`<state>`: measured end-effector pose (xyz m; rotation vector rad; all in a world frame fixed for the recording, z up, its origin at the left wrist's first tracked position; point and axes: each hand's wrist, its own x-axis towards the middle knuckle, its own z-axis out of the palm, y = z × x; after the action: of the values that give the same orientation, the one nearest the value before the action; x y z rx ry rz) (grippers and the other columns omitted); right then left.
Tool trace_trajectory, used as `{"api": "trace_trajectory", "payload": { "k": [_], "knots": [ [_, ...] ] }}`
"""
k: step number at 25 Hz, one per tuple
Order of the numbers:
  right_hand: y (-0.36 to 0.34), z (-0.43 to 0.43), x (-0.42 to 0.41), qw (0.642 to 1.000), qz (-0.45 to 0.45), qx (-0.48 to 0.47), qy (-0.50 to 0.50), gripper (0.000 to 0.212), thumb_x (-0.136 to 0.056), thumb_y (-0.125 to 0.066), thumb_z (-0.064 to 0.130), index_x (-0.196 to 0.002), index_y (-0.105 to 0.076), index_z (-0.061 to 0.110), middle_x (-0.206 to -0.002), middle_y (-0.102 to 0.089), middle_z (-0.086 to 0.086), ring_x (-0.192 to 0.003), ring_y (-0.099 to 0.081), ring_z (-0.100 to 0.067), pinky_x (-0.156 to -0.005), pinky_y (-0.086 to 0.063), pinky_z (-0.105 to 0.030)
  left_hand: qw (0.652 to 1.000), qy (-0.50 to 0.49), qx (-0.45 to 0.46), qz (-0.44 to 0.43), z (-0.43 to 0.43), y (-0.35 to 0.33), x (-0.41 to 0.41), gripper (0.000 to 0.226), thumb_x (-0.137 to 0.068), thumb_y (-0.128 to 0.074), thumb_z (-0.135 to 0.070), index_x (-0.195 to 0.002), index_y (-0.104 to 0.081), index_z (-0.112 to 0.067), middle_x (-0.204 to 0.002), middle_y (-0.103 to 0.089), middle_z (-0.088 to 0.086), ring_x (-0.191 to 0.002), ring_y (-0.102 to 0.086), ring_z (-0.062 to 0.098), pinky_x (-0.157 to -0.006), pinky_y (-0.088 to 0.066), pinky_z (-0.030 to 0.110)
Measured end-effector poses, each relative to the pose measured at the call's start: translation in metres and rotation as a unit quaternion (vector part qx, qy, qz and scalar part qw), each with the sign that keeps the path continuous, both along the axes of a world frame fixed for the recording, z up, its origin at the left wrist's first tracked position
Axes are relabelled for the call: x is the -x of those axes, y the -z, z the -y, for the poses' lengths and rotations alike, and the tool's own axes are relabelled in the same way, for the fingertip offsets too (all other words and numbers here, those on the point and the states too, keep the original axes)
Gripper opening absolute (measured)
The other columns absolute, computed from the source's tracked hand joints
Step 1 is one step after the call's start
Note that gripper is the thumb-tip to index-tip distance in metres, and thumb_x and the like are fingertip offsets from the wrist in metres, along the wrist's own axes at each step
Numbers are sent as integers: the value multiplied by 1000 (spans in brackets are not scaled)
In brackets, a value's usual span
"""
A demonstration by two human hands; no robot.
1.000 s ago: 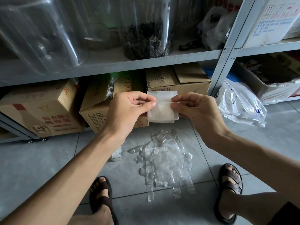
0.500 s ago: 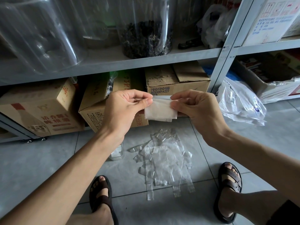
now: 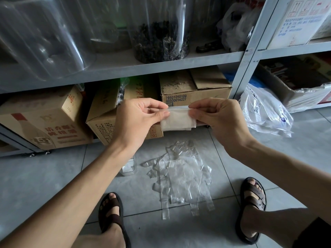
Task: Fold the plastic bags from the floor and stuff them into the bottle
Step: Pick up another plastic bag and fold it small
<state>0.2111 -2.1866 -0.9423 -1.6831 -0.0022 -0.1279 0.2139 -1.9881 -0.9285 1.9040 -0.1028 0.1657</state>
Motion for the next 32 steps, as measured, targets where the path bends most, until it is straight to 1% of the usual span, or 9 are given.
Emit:
{"api": "trace_trajectory", "payload": {
  "k": [4, 8, 12, 16, 19, 22, 24, 27, 32],
  "knots": [
    [-2, -1, 1, 1000, -4, 5, -1, 17, -78, -80, 3, -83, -78, 19, -79, -77, -2, -75, -74, -17, -76, -60, -31, 1000, -11, -8, 17, 2, -4, 3, 10, -78, -82, -5, -85, -78, -12, -72, -74, -10, -55, -62, -3, -57, -45, 7],
    [-3, -2, 1, 1000, 1, 19, 0, 17, -77, -81, 3, -82, -78, 19, -76, -77, 0, -72, -74, -15, -74, -61, -31, 999, -16, -29, 29, 2, -5, 4, 10, -78, -82, -6, -83, -78, -14, -72, -73, -15, -55, -62, -3, -57, -43, 6],
    [-2, -2, 0, 999, 7, 42, 1, 17, -78, -80, 4, -78, -77, 20, -73, -75, 3, -70, -72, -13, -73, -61, -30, 998, -23, -46, 28, 0, -2, 2, 13, -78, -83, -11, -76, -78, -22, -68, -74, -9, -61, -68, 11, -58, -53, 17],
    [1, 0, -3, 989, 19, 146, -6, 21, -80, -80, 11, -74, -74, 30, -83, -64, 11, -78, -63, -11, -76, -55, -28, 992, -23, -122, 35, -2, 3, -1, 8, -82, -80, -19, -77, -75, -22, -79, -70, -9, -73, -61, 5, -68, -50, 22],
    [1, 0, -3, 995, -20, 87, -54, 14, -89, -71, 8, -82, -71, 20, -88, -70, 4, -81, -66, -11, -80, -56, -29, 997, 8, -77, -19, -1, 2, -2, 9, -90, -71, -19, -82, -69, -17, -83, -71, -1, -78, -63, 7, -76, -50, 26],
    [1, -2, -1, 993, -74, -11, -86, 7, -94, -63, 4, -88, -66, 7, -73, -69, 0, -68, -64, -10, -69, -56, -25, 998, 15, -38, -46, 3, 2, 0, 9, -95, -64, -18, -85, -64, -18, -79, -72, 4, -75, -63, 10, -73, -48, 27],
    [1, -2, -1, 993, -79, -20, -81, 6, -94, -62, 3, -89, -65, 6, -74, -68, -2, -66, -65, -10, -66, -56, -25, 999, 12, -25, -44, 3, 0, 1, 3, -95, -65, -18, -93, -64, -21, -81, -74, 2, -77, -68, 13, -71, -52, 30],
    [-1, 0, -1, 993, -82, -47, -74, 6, -95, -60, 1, -95, -62, 7, -81, -66, -7, -68, -71, -18, -62, -58, -27, 997, 41, 24, -62, 2, -1, 3, 15, -93, -67, -12, -103, -64, -23, -81, -76, 5, -75, -72, 21, -70, -55, 28],
    [-4, -1, 2, 992, -83, -54, -84, 9, -96, -59, 3, -93, -66, 8, -75, -70, 1, -66, -71, -18, -62, -61, -29, 995, 65, 24, -70, 3, 2, 1, 13, -87, -71, -1, -89, -76, -14, -82, -77, 7, -76, -71, 12, -73, -55, 21]
  ]
}}
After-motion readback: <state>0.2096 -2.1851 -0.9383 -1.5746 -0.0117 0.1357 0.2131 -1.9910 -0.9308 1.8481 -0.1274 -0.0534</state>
